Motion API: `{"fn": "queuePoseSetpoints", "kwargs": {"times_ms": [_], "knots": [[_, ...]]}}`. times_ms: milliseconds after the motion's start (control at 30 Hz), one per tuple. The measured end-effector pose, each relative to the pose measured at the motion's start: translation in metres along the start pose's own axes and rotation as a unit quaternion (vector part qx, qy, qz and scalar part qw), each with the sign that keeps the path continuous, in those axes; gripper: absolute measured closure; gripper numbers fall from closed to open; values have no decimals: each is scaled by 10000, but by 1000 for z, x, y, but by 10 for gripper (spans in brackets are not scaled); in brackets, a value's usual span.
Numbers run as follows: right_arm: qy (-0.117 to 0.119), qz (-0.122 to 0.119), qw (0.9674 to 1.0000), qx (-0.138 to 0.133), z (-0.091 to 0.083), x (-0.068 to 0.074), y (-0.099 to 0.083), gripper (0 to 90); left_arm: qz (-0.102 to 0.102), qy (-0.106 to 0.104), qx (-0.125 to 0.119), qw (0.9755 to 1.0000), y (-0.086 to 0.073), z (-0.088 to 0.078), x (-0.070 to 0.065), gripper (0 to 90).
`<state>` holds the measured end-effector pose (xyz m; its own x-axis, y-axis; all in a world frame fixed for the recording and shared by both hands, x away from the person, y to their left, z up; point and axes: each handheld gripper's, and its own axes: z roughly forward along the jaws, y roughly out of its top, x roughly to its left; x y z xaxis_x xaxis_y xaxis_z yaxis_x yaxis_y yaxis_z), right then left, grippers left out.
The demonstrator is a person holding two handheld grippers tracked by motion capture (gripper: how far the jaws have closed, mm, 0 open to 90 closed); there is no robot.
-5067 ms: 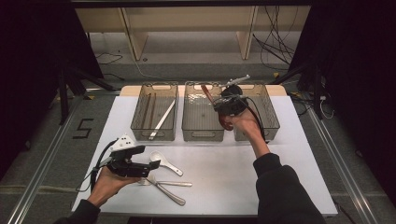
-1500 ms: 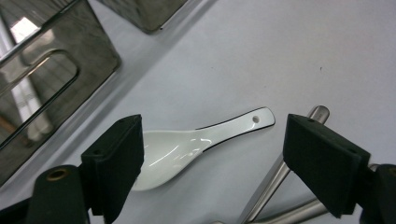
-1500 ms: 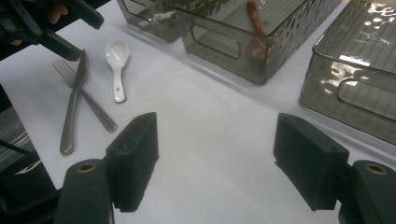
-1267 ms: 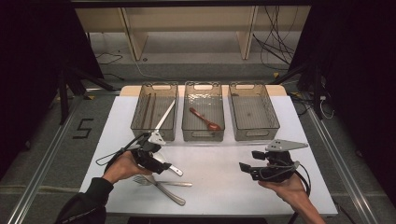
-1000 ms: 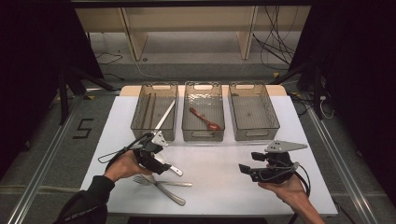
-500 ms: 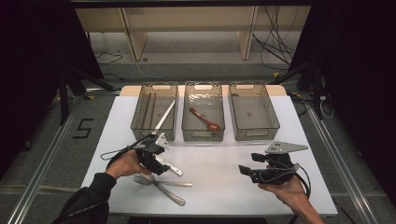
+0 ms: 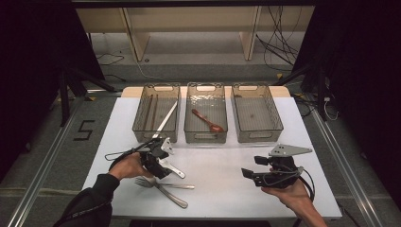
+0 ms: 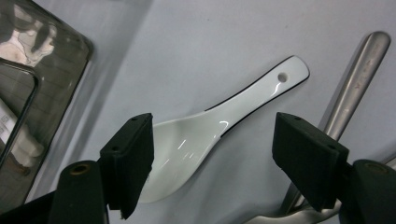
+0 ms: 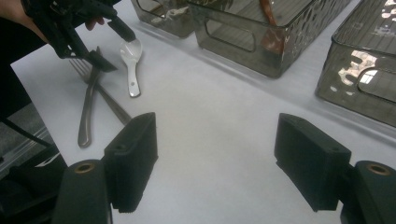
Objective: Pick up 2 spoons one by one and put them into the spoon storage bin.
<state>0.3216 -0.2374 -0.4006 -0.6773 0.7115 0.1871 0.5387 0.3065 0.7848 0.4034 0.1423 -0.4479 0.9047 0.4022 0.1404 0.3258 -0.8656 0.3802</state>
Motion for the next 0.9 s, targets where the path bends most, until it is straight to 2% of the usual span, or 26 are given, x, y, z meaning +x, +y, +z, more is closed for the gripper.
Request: {"fn": "queuePoseSetpoints", "kwargs": {"times_ms": [167,367,467,600,900], "knots": [[2,-4,10000,-3,0,0,0,309,47,51,-15,10000,-1,4,-1,309],[13,-23,10000,3,0,0,0,311,240,79,67,9997,1,9,-1,328],[23,-21,10000,-8,0,0,0,314,255,107,68,9996,2,12,-2,346],[27,-15,10000,-3,0,0,0,314,381,117,183,9990,2,17,-3,379],[52,-25,10000,-11,0,0,0,318,498,45,88,9987,5,21,-1,444]]}}
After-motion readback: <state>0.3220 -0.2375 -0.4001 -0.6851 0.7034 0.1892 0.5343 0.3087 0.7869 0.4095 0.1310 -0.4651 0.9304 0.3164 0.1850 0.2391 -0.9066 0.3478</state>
